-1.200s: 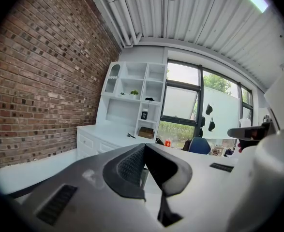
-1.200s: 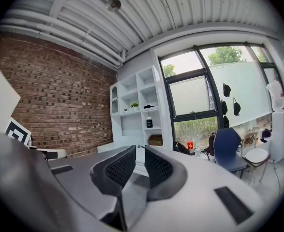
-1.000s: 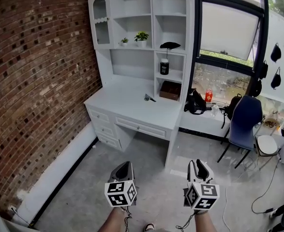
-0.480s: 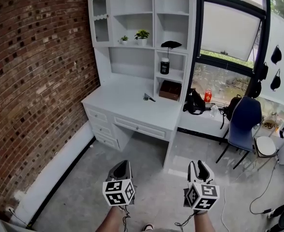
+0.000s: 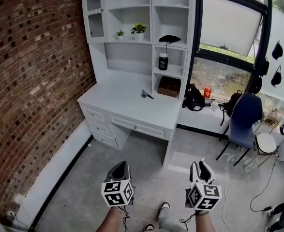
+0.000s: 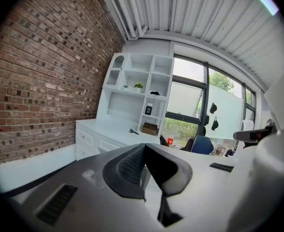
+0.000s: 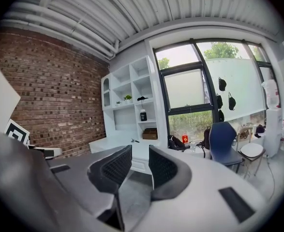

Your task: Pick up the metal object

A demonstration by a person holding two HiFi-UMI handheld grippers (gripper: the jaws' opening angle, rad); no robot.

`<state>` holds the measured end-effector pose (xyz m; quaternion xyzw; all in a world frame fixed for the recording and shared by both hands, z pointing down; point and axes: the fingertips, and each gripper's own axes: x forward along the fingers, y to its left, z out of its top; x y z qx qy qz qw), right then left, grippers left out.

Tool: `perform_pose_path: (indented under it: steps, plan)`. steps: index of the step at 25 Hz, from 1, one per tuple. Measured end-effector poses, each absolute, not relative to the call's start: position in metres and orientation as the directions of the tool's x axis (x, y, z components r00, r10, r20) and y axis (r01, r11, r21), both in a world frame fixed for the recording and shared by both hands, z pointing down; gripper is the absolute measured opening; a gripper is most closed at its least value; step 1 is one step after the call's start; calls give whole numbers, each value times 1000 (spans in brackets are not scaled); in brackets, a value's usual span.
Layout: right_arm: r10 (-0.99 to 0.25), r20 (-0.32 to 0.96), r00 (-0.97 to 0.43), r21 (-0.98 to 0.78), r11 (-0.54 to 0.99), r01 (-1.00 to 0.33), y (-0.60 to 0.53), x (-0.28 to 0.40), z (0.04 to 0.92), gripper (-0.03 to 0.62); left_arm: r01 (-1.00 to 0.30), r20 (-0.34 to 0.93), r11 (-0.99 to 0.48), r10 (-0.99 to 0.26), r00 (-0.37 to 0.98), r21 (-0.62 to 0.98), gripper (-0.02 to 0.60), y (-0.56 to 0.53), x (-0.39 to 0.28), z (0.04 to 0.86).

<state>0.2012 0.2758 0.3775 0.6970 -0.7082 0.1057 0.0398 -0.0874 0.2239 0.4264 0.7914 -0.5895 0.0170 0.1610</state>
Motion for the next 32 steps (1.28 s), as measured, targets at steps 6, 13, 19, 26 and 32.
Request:
perform_pose_path:
  steps: [6,13,19,26,32]
  plan:
    - [-978,205,-33,-89,15,-996,233,214,380,107,-944,222,-244,-930,293,224,12,185,-77,426]
    - [-975,216,-56,-85,39,-996,167,240,380,107,-950,230,-224,-934,274,219,11,123,-51,423]
    - [-969,227,-94,-79,78,-994,105,260,379,107,-954,235,-207,-937,257,219,12,70,-26,421]
    - [-965,228,-130,-84,114,-990,36,285,379,107,-961,237,-180,-944,229,211,11,10,-2,419]
    - [-959,236,-158,-103,137,-985,-4,302,387,106,-966,246,-153,-948,204,209,11,-23,14,422]
